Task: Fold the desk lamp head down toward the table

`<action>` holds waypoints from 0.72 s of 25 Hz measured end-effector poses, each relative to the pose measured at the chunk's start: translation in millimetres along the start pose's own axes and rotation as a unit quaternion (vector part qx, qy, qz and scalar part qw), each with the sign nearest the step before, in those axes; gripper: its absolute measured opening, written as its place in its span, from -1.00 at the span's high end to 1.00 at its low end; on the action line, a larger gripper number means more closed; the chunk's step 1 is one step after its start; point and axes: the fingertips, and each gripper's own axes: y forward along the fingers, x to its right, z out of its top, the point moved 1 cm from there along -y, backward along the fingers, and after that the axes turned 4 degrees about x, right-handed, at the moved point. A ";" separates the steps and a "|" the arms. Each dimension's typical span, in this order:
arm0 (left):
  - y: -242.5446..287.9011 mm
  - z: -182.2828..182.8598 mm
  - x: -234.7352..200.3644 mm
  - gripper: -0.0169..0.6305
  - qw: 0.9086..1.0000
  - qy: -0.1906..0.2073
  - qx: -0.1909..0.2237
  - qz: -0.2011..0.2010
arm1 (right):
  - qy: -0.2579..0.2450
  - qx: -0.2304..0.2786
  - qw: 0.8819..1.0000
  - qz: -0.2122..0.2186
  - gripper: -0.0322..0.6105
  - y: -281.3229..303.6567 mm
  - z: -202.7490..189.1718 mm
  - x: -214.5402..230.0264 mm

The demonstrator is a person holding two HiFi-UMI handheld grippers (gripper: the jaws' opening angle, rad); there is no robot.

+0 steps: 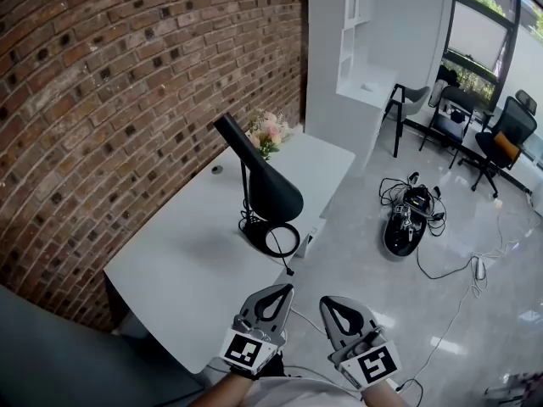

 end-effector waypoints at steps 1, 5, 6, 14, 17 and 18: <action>-0.3 -0.7 0.7 0.92 1.000 -0.002 -0.001 0.001 | -0.001 -0.001 1.000 0.001 0.85 -0.6 0.3 0.3; 0.2 -0.5 2.9 0.92 1.000 -0.003 -0.001 0.001 | -0.003 -0.003 1.000 0.002 0.85 -2.1 2.1 2.6; 0.4 -0.3 3.5 0.92 1.000 -0.002 0.000 0.000 | -0.004 -0.003 1.000 0.002 0.85 -2.1 2.4 2.8; 2.8 -0.4 5.2 0.92 1.000 -0.001 -0.005 0.004 | -0.003 -0.004 1.000 0.010 0.85 -1.9 3.8 6.5; 4.3 -1.2 5.2 0.92 1.000 0.004 -0.008 0.002 | 0.000 -0.003 1.000 0.012 0.85 -0.3 3.9 8.3; 4.7 -1.7 5.2 0.92 1.000 0.005 -0.009 0.001 | 0.001 -0.003 1.000 0.012 0.85 0.3 3.8 8.7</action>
